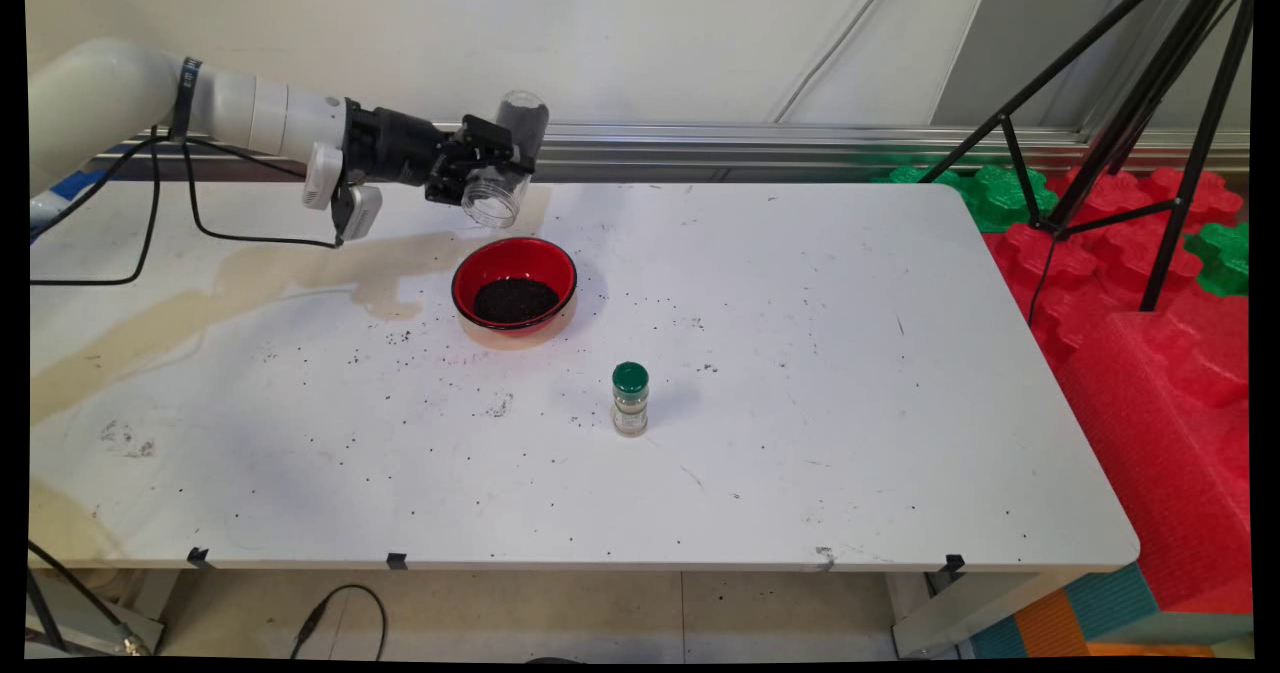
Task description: Pour the black seasoning powder in the red bowl
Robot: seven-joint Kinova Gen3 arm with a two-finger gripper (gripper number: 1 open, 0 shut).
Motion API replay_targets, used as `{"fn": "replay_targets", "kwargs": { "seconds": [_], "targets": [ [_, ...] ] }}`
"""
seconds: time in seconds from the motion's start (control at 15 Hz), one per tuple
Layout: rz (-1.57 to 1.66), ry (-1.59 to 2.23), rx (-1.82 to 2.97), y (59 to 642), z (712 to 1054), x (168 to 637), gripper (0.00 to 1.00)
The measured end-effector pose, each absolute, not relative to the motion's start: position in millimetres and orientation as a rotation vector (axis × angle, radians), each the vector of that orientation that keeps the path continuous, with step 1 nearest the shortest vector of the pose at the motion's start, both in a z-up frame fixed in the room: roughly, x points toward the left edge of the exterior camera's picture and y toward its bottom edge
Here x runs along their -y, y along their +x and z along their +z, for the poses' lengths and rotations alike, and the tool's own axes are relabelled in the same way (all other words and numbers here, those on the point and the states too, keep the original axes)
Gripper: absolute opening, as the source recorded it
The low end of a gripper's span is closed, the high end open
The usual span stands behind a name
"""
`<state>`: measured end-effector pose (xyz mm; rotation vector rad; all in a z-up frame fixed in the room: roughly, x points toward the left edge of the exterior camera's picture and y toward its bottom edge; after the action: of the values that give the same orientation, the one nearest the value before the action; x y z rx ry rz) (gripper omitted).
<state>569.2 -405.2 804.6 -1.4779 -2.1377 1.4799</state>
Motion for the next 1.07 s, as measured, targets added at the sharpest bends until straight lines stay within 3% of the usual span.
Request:
{"fn": "replay_targets", "kwargs": {
  "seconds": [1.07],
  "targets": [
    [1.545,-1.714,2.013,558.7,808.4,401.6,0.0]
  ]
}}
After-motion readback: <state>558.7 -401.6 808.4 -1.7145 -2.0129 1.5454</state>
